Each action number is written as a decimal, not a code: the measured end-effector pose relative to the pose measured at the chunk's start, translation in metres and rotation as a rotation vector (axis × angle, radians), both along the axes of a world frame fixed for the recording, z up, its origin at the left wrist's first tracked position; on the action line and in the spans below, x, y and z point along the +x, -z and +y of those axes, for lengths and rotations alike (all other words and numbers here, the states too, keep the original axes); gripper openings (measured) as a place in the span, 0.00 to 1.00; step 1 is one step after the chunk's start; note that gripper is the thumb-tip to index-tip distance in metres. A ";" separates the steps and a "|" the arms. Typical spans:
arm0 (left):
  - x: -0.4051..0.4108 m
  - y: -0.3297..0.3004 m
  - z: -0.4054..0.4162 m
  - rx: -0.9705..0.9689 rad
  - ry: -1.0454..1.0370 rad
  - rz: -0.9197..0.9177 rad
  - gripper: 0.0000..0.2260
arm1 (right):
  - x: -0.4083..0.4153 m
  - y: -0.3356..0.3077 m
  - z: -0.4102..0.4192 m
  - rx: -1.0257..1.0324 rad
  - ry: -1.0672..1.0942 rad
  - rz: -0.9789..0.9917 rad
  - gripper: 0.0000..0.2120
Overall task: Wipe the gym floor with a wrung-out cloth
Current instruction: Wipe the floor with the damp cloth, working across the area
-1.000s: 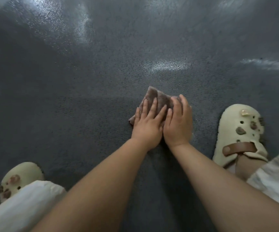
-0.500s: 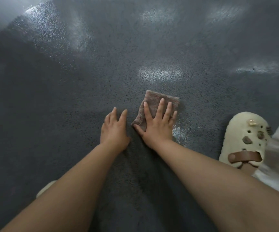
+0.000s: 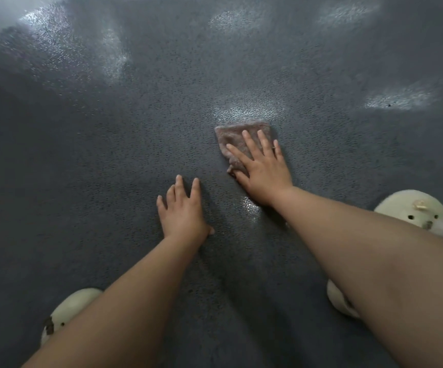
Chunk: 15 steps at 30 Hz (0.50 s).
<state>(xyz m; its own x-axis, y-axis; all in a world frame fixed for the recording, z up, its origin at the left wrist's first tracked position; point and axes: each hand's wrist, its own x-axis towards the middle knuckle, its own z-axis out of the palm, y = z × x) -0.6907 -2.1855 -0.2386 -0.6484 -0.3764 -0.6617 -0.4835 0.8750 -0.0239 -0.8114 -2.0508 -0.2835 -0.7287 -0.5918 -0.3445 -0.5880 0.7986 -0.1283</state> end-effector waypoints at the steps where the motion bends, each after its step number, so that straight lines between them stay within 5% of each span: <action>1: -0.001 0.000 0.001 -0.001 -0.001 -0.001 0.50 | -0.002 0.000 0.012 0.003 0.032 0.007 0.28; 10: 0.010 -0.006 0.010 -0.022 -0.008 0.045 0.46 | 0.015 -0.003 0.067 0.052 0.444 0.008 0.27; 15: 0.028 -0.008 0.024 0.011 -0.052 0.141 0.32 | 0.084 -0.010 0.035 0.017 0.259 -0.123 0.27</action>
<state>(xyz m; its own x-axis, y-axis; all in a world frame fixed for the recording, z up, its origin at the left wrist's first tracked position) -0.6623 -2.1617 -0.2302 -0.7148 -0.4054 -0.5699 -0.5262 0.8485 0.0565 -0.7274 -2.0161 -0.2735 -0.8072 -0.3849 -0.4474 -0.3449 0.9228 -0.1715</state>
